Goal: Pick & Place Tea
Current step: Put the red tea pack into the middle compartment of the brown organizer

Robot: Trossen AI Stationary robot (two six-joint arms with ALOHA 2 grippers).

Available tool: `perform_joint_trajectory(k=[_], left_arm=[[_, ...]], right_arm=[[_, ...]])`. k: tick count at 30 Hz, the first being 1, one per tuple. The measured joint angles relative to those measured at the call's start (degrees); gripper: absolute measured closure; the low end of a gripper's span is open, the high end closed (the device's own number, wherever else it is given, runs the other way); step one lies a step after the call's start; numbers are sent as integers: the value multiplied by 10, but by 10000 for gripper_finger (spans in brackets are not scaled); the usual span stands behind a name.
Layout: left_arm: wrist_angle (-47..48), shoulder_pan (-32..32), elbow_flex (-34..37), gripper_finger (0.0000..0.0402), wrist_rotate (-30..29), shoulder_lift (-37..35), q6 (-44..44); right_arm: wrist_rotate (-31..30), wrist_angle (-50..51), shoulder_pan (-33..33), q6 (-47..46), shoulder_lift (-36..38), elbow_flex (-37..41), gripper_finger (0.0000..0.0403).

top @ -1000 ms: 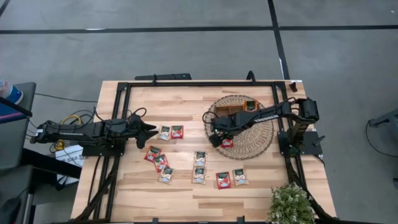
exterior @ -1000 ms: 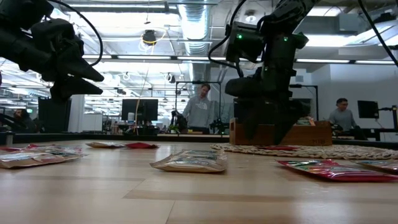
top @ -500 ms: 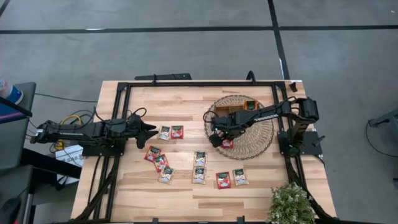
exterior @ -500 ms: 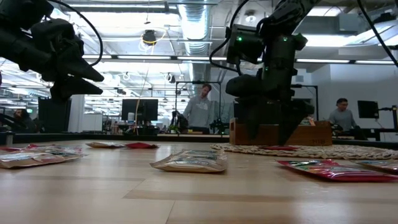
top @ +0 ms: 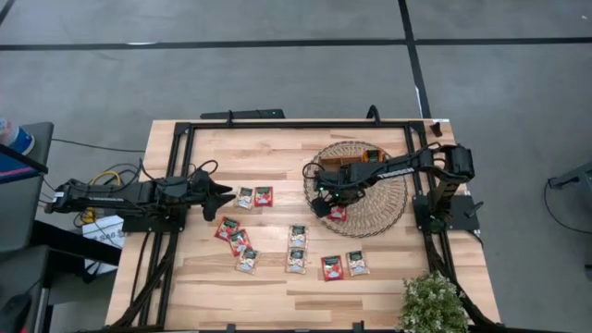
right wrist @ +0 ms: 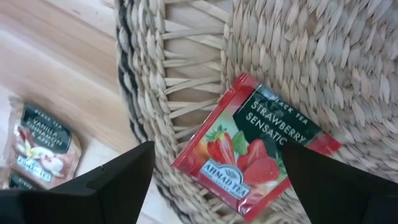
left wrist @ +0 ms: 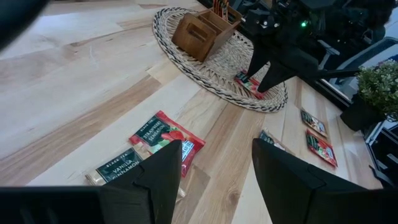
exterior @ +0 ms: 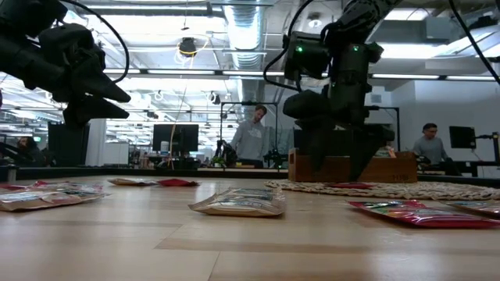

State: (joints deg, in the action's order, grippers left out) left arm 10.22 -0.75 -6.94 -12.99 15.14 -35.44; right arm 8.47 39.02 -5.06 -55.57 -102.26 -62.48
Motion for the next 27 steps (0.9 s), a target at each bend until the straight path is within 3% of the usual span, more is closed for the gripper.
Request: perform_joint_trajectory(k=[8,18,27], left_arm=[[0,0,0,214,2,0,0],[0,0,0,214,15,0,0],[0,0,0,214,32,0,1]], right_arm=[[-11,82,14,11,0,-37,61],[-52,81,23,-65,-1,-37,61],[-44,58,14,-109,-2,-19,61]])
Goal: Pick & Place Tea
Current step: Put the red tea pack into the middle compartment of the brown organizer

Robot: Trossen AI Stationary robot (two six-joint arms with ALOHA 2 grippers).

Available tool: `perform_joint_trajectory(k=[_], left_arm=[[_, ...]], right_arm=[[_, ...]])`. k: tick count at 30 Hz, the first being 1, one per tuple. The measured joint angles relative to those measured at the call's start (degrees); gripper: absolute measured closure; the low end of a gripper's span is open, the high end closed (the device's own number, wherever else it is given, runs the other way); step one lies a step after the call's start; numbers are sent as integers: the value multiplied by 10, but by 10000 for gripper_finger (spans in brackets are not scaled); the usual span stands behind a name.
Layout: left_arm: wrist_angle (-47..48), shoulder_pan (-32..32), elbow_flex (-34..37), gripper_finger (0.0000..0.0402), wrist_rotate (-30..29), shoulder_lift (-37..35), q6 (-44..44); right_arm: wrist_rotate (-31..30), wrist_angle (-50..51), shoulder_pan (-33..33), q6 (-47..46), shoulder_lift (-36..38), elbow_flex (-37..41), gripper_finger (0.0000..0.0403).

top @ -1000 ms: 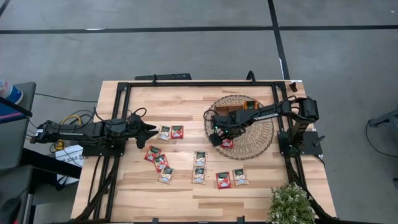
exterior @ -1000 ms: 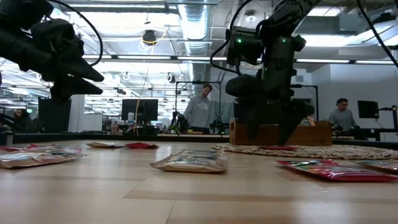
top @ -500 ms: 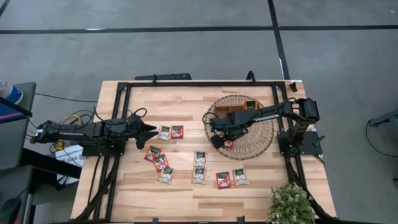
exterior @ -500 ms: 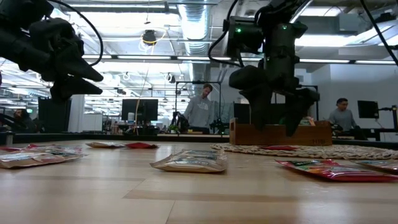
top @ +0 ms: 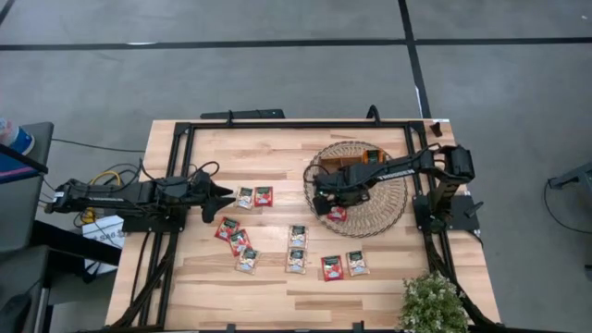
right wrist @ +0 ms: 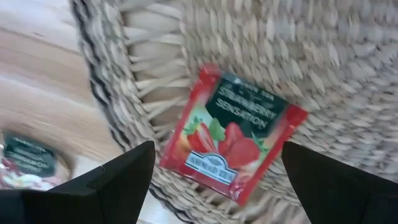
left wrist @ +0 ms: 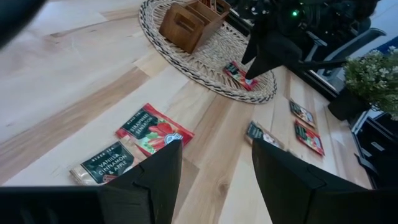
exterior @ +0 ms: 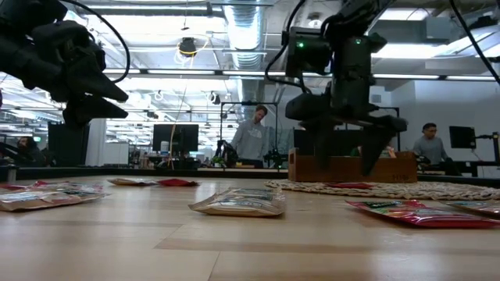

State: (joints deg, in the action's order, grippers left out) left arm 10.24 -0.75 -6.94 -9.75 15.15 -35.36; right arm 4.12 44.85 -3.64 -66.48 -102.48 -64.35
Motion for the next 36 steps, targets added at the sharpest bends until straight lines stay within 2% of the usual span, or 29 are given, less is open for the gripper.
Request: perform_joint_trajectory(k=[23,36], left_arm=[[0,0,0,214,0,0,4],[0,0,0,214,0,0,4]], right_arm=[[-11,-42,-1,-51,0,36,61],[-25,-42,2,-50,-15,34,86]])
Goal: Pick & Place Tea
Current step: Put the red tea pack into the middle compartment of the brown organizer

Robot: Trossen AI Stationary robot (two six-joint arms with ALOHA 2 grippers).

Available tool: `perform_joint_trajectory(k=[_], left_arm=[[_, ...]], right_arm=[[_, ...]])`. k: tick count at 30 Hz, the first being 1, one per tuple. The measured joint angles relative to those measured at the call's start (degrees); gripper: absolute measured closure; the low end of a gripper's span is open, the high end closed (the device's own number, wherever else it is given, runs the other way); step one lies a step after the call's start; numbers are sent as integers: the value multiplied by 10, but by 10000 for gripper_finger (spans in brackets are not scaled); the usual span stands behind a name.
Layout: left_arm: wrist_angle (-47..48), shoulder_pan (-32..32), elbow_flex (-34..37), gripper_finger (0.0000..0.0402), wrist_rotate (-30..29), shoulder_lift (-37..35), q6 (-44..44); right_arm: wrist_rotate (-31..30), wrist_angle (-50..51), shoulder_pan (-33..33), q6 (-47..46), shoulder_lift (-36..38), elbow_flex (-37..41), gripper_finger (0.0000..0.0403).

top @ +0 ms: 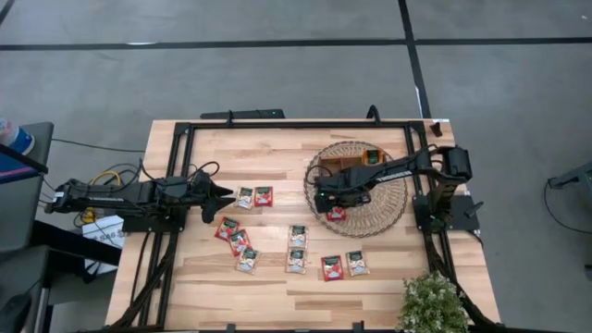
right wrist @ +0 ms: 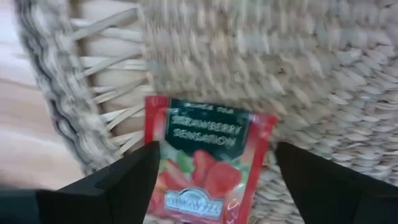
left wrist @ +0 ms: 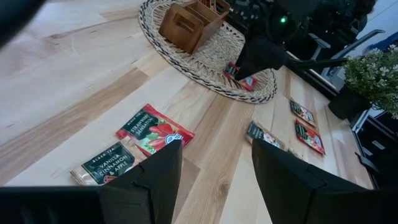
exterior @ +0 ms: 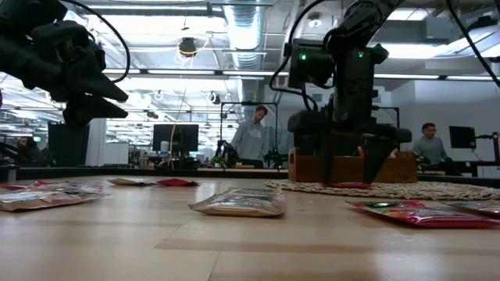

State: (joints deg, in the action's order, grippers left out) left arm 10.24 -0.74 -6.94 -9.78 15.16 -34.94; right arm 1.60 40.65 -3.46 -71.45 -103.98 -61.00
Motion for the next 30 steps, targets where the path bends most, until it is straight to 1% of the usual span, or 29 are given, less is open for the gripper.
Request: perform_joint_trajectory(k=[4,7,13,19,30], left_arm=[[0,0,0,214,0,0,0],[0,0,0,214,0,0,0],[0,0,0,214,0,0,0],[0,0,0,214,0,0,0],[0,0,0,214,0,0,0]], right_arm=[[15,3,3,10,-20,-2,86],[15,4,4,12,-23,-2,86],[-7,15,5,10,-16,-11,86],[-10,26,5,23,-22,-24,87],[-16,34,5,24,-22,-24,122]])
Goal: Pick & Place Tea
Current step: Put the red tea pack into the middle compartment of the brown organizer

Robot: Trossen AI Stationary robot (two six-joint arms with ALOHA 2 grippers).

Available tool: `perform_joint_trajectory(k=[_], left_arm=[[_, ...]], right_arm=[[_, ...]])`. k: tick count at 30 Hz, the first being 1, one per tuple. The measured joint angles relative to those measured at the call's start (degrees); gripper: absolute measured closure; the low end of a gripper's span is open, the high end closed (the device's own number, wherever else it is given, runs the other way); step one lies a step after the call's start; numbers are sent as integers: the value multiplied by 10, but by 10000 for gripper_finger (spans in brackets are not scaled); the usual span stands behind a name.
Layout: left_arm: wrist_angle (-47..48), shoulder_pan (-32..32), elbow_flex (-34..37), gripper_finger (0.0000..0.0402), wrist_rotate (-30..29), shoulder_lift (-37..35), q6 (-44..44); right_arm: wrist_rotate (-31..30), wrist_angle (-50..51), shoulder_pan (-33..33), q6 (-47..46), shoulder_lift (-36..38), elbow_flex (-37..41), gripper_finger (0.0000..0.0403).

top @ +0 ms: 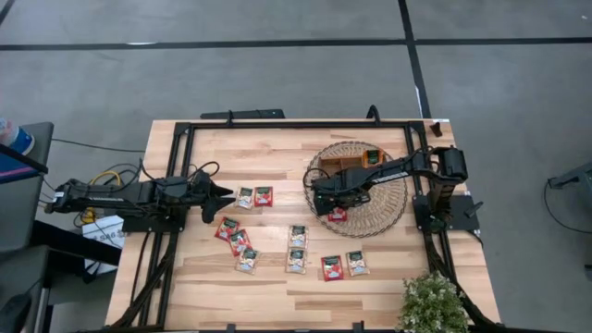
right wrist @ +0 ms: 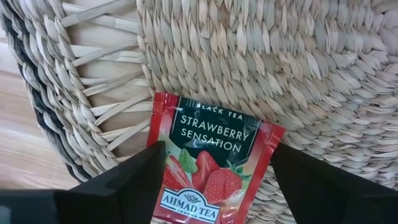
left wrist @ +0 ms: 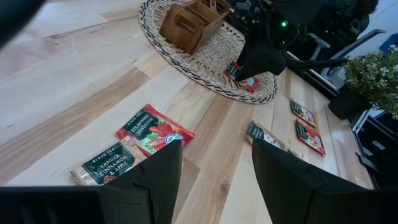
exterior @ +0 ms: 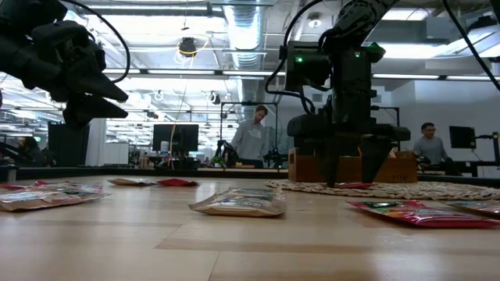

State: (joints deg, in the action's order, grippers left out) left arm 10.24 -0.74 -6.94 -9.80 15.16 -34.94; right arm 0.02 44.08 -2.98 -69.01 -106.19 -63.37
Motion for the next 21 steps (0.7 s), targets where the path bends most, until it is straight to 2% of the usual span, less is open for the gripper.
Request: perform_joint_trajectory(k=[10,21], left_arm=[[0,0,0,214,0,0,0],[0,0,0,214,0,0,-1]], right_arm=[[-3,5,0,0,0,0,152],[-4,6,0,1,0,0,210]])
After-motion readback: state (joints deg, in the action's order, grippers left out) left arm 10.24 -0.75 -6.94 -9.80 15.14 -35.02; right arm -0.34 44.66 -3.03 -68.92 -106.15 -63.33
